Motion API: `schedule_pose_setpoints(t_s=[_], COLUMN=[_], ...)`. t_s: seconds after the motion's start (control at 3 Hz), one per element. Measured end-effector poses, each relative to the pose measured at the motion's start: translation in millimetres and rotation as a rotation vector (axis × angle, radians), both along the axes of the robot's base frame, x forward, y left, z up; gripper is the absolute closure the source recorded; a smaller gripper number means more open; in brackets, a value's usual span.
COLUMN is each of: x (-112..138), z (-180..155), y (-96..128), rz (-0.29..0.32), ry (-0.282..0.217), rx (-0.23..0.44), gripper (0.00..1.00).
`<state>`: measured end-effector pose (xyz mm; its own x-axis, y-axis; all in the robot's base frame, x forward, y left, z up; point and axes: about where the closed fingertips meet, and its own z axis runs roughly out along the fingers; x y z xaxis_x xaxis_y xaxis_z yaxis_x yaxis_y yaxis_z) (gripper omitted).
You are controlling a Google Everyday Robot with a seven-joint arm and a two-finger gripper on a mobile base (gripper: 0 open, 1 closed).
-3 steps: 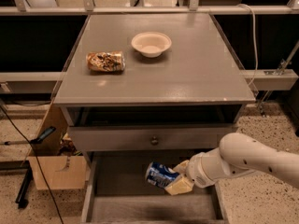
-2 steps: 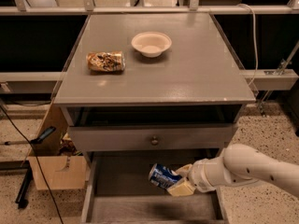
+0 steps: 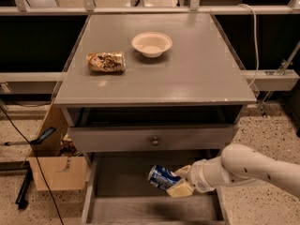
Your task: Place pepsi can into middle drawer
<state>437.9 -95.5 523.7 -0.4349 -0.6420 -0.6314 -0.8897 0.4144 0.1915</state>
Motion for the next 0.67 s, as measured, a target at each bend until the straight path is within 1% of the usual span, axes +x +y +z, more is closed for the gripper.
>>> schedule_pose_setpoints(t_s=[0.67], x=[17.7], z=[-52.9], y=[9.3], rz=[0.017], ry=[0.07], rx=[-0.012], gripper=[1.0])
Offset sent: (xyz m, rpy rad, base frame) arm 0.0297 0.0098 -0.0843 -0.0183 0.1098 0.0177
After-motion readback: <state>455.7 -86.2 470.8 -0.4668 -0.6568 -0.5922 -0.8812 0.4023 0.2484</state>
